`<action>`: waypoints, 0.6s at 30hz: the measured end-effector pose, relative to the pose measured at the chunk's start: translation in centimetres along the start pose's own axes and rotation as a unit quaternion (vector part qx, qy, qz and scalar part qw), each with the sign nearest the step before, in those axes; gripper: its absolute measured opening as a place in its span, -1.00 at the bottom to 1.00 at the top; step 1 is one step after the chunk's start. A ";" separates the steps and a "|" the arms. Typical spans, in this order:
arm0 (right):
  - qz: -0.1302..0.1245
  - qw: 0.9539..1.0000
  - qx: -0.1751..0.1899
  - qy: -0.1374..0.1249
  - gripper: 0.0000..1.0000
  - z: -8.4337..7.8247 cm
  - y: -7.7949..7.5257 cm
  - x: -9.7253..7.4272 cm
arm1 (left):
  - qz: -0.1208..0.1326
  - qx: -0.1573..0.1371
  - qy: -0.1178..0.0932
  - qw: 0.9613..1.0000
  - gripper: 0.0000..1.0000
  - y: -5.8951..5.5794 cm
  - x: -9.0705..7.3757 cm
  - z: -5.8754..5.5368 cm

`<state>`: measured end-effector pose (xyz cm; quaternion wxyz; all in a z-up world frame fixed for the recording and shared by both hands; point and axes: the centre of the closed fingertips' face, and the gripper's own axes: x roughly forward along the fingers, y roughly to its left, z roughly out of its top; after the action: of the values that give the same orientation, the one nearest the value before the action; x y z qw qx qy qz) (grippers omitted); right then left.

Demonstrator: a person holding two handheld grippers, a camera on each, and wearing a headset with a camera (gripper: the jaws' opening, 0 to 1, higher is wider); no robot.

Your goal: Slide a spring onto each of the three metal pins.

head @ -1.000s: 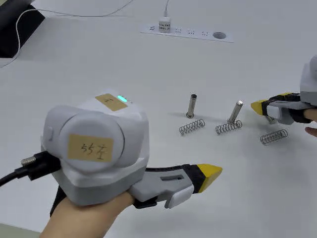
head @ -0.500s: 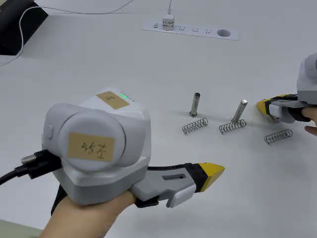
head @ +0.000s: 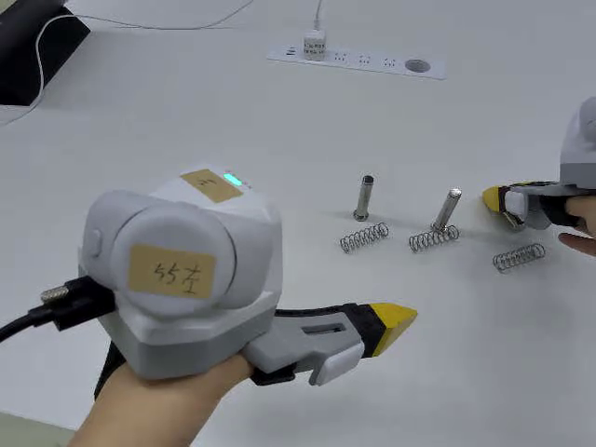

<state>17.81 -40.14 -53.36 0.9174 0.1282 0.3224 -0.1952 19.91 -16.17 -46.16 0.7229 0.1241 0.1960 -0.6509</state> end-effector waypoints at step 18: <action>0.019 0.999 -0.017 -0.026 -0.84 1.1 1.1 -3.5 | -0.005 0.001 -0.017 1.000 0.79 -0.3 -0.2 0.8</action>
<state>16.39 -38.58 -50.21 0.9310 0.1139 0.2989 -0.1757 19.69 -16.39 -45.32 0.7229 0.1125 0.1839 -0.6565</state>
